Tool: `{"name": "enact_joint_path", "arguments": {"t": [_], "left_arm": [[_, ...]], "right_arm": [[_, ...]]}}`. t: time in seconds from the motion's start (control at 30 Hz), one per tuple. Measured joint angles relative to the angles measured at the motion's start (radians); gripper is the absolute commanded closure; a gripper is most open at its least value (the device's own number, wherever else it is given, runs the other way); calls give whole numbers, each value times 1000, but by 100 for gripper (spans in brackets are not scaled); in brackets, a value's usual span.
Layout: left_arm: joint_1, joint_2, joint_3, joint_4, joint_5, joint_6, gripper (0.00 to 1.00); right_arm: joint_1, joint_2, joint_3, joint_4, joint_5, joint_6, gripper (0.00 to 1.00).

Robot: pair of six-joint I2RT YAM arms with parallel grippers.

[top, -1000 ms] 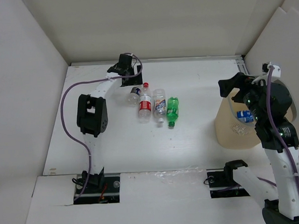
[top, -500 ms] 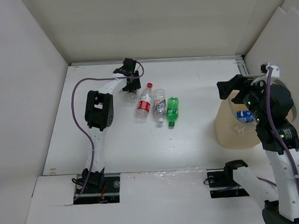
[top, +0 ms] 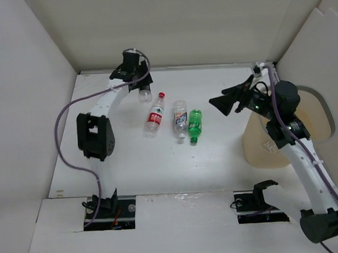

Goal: Put the plastic bottles in the bin

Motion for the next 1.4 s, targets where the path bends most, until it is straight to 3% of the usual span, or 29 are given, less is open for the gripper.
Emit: {"name": "enact_joint_path", "arguments": {"t": [0.17, 0.33, 0.53, 0.9, 0.93, 1.0, 1.03, 1.1, 1.17, 1.2, 1.4], "left_arm": [[0, -402, -174, 287, 275, -78, 100], [-40, -611, -311, 622, 536, -182, 100], [-74, -578, -397, 814, 714, -306, 100], [-213, -518, -408, 933, 760, -370, 100], [-216, -514, -408, 939, 760, -375, 100], [-217, -507, -408, 953, 760, -382, 100], [-219, -502, -408, 964, 758, -381, 99], [-217, -491, -408, 991, 764, -387, 82], [-218, -488, -408, 999, 764, -385, 32], [-219, -487, -408, 1005, 763, -390, 2], [-211, -474, -350, 948, 699, -400, 0]], "right_arm": [[144, 156, 14, 127, -26, 31, 0], [199, 257, 51, 275, -31, 93, 0], [225, 322, 62, 474, -47, 190, 0], [276, 478, 106, 624, 25, 282, 0], [278, 486, 106, 644, 23, 290, 3], [278, 502, 106, 681, 12, 308, 23], [279, 508, 106, 700, 1, 322, 38], [284, 511, 105, 721, -11, 344, 84], [281, 512, 105, 727, -12, 356, 98], [276, 511, 105, 728, -14, 354, 100], [242, 453, 101, 640, 14, 311, 100]]}}
